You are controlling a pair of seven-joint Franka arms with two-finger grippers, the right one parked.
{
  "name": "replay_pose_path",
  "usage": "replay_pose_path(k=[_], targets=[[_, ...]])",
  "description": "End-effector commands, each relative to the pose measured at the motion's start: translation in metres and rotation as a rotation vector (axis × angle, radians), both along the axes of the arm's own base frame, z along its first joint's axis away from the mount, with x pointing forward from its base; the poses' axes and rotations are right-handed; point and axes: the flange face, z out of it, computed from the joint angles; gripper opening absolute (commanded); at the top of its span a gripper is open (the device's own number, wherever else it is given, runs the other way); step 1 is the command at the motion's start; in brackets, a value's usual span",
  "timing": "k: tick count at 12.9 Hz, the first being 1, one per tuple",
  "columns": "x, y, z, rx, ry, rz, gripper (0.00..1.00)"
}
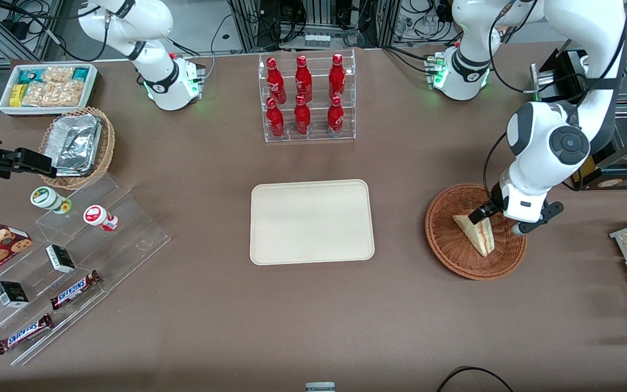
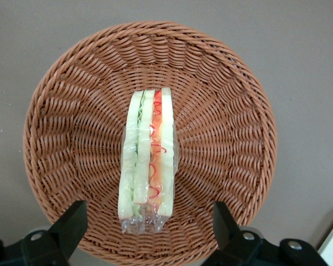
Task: Place sandwich from basket to tray
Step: 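Close the left gripper on the wrapped sandwich and lift it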
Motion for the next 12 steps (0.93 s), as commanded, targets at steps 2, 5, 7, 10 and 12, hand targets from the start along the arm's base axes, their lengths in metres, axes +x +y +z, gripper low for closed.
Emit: replay_pose_path(k=[2,5,7,10,12], targets=[[0.003,-0.002,-0.015,0.005,0.004,0.041,1.00],[0.002,-0.002,-0.032,0.008,0.035,0.036,1.00],[0.003,-0.002,-0.046,0.017,0.040,0.025,1.00],[0.003,-0.002,-0.056,0.027,0.052,0.012,1.00],[0.003,-0.002,-0.058,0.027,0.055,0.013,0.69]])
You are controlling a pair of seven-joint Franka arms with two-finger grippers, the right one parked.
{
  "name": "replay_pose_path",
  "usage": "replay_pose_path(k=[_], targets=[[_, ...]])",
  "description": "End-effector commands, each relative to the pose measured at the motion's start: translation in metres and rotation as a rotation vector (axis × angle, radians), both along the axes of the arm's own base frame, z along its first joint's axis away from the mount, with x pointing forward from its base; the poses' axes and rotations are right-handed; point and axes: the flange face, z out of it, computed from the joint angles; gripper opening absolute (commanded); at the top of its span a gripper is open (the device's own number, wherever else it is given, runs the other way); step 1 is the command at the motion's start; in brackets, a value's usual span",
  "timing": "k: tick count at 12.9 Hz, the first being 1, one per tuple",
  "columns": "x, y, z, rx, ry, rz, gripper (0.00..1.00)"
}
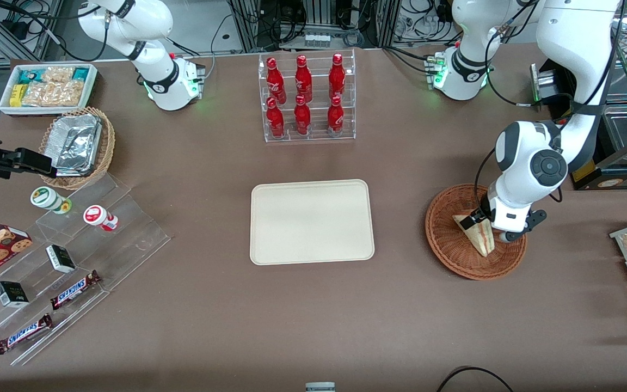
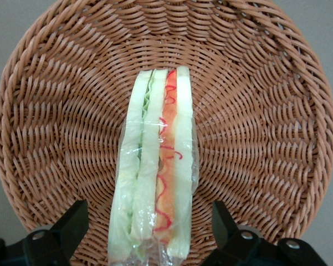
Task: Place sandwich from basket to tray
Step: 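Close the left gripper on the wrapped sandwich and lift it, then carry the sandwich with the left gripper over the cream tray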
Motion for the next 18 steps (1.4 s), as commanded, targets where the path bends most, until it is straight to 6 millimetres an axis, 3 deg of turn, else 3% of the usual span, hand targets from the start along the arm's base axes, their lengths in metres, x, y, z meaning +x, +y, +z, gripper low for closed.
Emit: replay_pose_path(k=[1,2,5,10,14,18], targets=[[0.004,0.000,0.001,0.014,-0.017,0.010,0.28],[0.004,0.000,0.001,0.014,-0.017,0.007,0.02],[0.010,0.001,0.016,0.015,-0.028,0.001,0.00],[0.041,-0.019,0.089,0.032,0.066,-0.014,0.00],[0.035,-0.084,0.108,0.011,0.087,-0.137,0.00],[0.022,-0.190,0.110,-0.015,0.069,-0.304,0.00]])
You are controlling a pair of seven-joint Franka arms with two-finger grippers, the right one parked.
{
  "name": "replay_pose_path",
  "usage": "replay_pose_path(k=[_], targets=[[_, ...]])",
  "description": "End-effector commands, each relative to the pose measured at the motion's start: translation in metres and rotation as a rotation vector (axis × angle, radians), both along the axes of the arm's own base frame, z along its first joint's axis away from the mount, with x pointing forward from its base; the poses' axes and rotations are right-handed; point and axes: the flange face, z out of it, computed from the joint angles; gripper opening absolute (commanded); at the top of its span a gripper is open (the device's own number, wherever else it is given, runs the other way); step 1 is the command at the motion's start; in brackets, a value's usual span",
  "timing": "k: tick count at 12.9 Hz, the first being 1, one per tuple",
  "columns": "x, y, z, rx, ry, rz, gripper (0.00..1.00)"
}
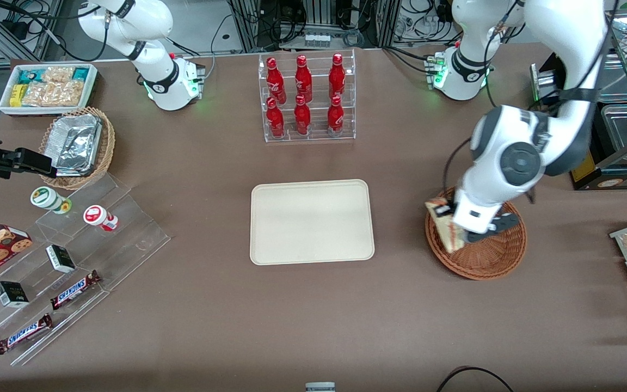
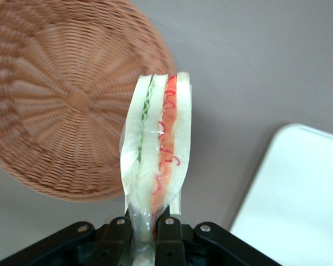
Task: Place sandwich from basket to tray
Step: 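Carry the sandwich with the left gripper over the cream tray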
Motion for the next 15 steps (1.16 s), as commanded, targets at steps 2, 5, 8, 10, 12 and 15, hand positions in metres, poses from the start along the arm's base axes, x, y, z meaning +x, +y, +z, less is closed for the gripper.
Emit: replay_pose_path(k=[2,5,8,10,12,15], targets=[[-0.005,-0.088,-0.010,-0.014,0.008,-0.118,0.00],[-0.017,-0.162,-0.027,-0.040,0.013,-0.191,0.00],[-0.031,-0.217,-0.046,-0.048,0.024,-0.170,0.00],[-0.036,-0.251,-0.051,-0.063,0.018,-0.144,0.00],[-0.045,-0.284,-0.062,-0.066,0.013,-0.114,0.00],[-0.045,-0.306,-0.078,-0.035,-0.030,-0.088,0.00]])
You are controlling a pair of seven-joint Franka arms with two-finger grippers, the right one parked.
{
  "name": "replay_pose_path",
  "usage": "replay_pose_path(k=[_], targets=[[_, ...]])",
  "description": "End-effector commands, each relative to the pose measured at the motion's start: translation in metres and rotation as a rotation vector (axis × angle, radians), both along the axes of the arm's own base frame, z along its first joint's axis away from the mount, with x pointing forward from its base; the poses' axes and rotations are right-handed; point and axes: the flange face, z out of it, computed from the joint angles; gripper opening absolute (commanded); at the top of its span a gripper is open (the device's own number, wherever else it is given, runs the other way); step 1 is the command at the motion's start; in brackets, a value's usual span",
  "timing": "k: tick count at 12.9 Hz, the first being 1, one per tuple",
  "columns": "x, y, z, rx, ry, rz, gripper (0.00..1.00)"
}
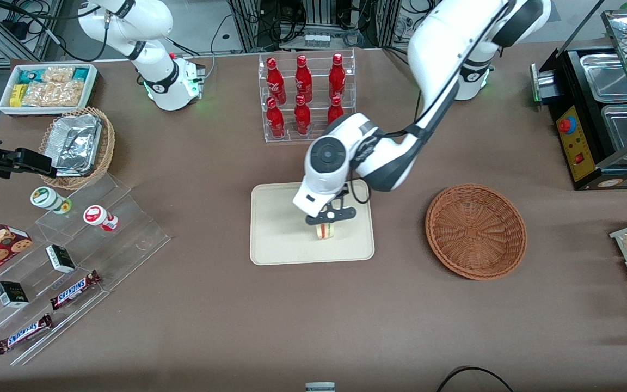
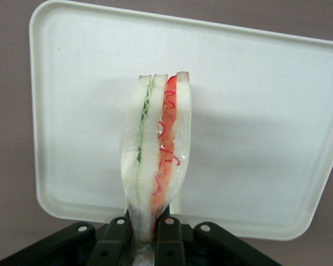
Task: Place sandwich from basket to tray
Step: 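Carry the sandwich with the left gripper over the cream tray, then lower the sandwich onto the tray and open the left gripper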
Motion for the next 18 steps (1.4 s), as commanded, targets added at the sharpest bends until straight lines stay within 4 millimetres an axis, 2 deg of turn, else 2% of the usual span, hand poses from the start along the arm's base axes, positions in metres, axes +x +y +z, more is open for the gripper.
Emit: replay_pose_path(k=[1,2,10,11,12,13,14,18], targets=[[0.010,-0.023,-0.006,0.000,-0.030,0.031,0.00],[0.007,-0.030,-0.010,0.001,-0.032,0.031,0.00],[0.009,-0.032,-0.032,0.012,-0.016,0.090,0.00],[0.008,-0.033,-0.035,0.014,-0.013,0.099,0.04],[0.009,-0.033,-0.038,0.016,-0.010,0.101,0.25],[0.008,-0.034,-0.038,0.015,-0.011,0.098,0.70],[0.004,-0.038,-0.038,0.015,-0.011,0.088,1.00],[0.006,-0.039,-0.021,0.001,-0.028,0.090,1.00]])
